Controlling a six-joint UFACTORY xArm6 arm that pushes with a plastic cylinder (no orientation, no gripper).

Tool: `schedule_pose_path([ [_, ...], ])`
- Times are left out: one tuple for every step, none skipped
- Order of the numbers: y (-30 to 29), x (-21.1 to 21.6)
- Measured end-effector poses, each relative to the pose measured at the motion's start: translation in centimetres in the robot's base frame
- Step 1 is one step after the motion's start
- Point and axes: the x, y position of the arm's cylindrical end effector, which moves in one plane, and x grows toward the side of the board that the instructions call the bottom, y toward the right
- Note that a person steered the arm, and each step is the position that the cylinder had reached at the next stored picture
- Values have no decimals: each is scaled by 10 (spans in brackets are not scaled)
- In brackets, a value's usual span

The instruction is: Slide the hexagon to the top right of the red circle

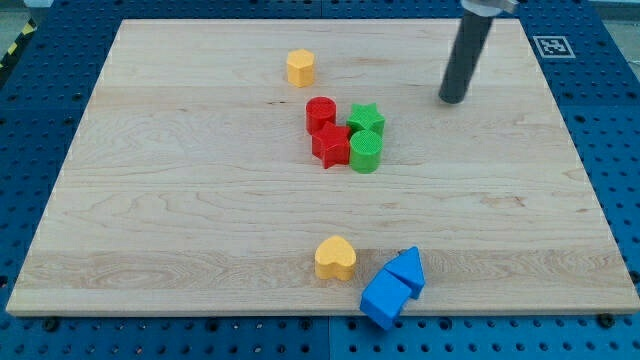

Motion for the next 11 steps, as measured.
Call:
schedule_pose_path([
  [-32,-28],
  [-67,-53],
  [-116,-68],
  [-160,-68],
  [-234,-71],
  [-261,-71],
  [-227,-41],
  [-223,-36],
  [-223,-36],
  [-223,-35],
  [-216,-34],
])
